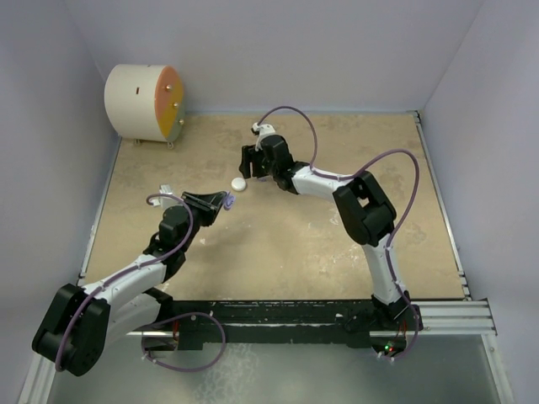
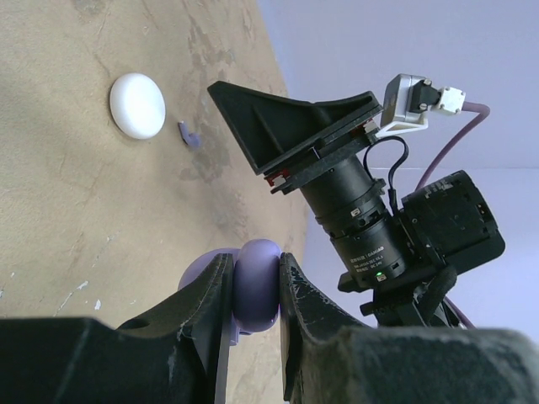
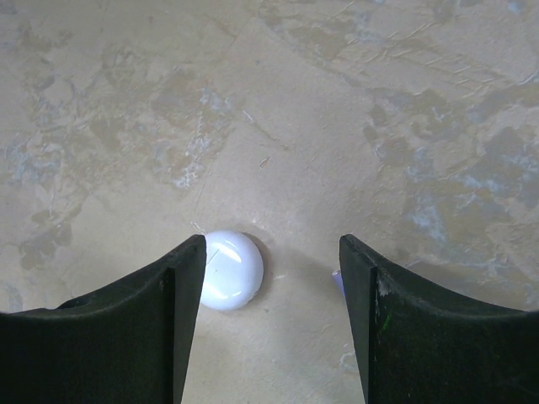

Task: Insert the wireless bluetooth earbuds into the charging case
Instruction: Pick up the earbud from the center of the board.

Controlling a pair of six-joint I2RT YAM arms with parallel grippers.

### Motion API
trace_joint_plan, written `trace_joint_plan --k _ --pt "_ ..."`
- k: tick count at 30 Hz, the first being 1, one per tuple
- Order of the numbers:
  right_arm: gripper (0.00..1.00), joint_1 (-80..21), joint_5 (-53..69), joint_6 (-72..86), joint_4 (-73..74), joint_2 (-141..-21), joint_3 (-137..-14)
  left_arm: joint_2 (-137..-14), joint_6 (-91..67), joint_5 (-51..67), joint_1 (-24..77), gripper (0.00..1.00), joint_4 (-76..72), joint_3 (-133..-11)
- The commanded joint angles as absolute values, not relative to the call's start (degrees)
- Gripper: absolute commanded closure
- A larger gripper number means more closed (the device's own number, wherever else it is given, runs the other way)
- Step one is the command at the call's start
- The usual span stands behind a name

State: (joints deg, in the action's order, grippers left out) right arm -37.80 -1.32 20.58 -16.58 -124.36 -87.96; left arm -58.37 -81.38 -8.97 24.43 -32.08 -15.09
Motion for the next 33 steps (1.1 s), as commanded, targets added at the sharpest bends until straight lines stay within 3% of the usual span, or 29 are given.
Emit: trace_joint_plan --k 1,11,33 --pt "0.33 -37.77 2.52 21.41 -17.44 -124.34 -90.90 -57.08 -81.26 -8.87 24.09 1.00 -34.75 -14.75" --pt "0.26 -37.43 5.05 23.79 -18.30 -126.52 -90.55 -56.35 -81.30 -8.98 24.02 1.00 -34.51 -14.26" --pt "0.24 -35.76 8.99 25.83 -20.70 -128.76 -88.72 -55.68 -81.43 -9.17 23.99 1.00 -34.00 -14.09"
